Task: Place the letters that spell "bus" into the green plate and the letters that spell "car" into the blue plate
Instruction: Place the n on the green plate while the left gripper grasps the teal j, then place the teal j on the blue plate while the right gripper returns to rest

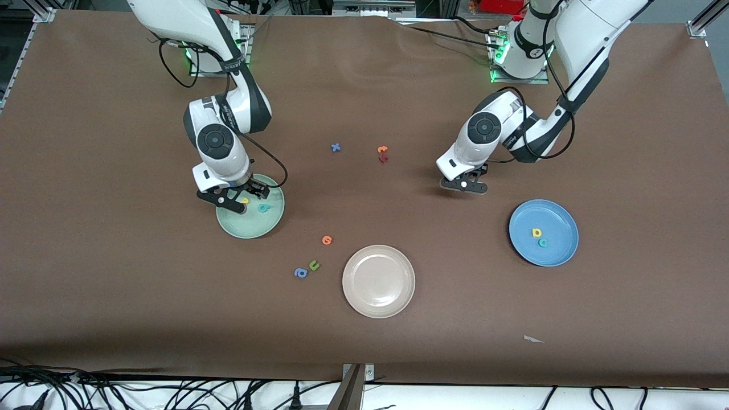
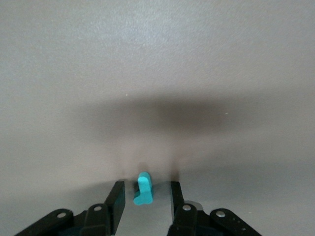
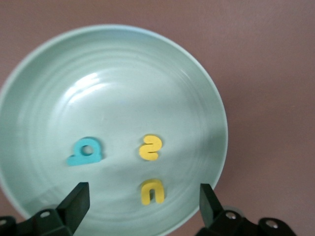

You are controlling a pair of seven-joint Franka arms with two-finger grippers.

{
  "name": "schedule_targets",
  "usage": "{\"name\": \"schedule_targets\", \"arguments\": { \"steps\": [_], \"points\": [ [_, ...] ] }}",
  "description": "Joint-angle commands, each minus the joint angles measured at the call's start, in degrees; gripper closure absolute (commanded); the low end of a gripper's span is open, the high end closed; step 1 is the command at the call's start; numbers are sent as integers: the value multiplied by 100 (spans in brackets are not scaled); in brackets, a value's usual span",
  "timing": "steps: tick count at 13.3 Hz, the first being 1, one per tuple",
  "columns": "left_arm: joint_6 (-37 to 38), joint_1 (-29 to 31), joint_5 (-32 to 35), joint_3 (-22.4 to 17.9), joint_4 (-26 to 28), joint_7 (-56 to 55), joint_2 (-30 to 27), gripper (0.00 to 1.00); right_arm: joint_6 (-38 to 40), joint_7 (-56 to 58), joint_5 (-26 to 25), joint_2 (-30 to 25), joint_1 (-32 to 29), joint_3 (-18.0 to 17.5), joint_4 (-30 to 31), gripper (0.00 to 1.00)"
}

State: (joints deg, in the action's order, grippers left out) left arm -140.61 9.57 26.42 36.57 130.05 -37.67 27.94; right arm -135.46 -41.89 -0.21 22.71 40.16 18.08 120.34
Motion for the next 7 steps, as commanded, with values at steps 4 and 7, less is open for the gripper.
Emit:
{"name": "schedule_targets", "arguments": {
  "steps": [4, 7],
  "points": [
    [-45, 71, 241, -1, 38, -126, 54, 70, 2565, 601, 39, -100, -121, 160, -1994, 0],
    [-27, 80, 241, -1, 47, -126, 116, 77, 3462, 1575, 300, -135, -271, 414, -2715, 0]
  ]
}}
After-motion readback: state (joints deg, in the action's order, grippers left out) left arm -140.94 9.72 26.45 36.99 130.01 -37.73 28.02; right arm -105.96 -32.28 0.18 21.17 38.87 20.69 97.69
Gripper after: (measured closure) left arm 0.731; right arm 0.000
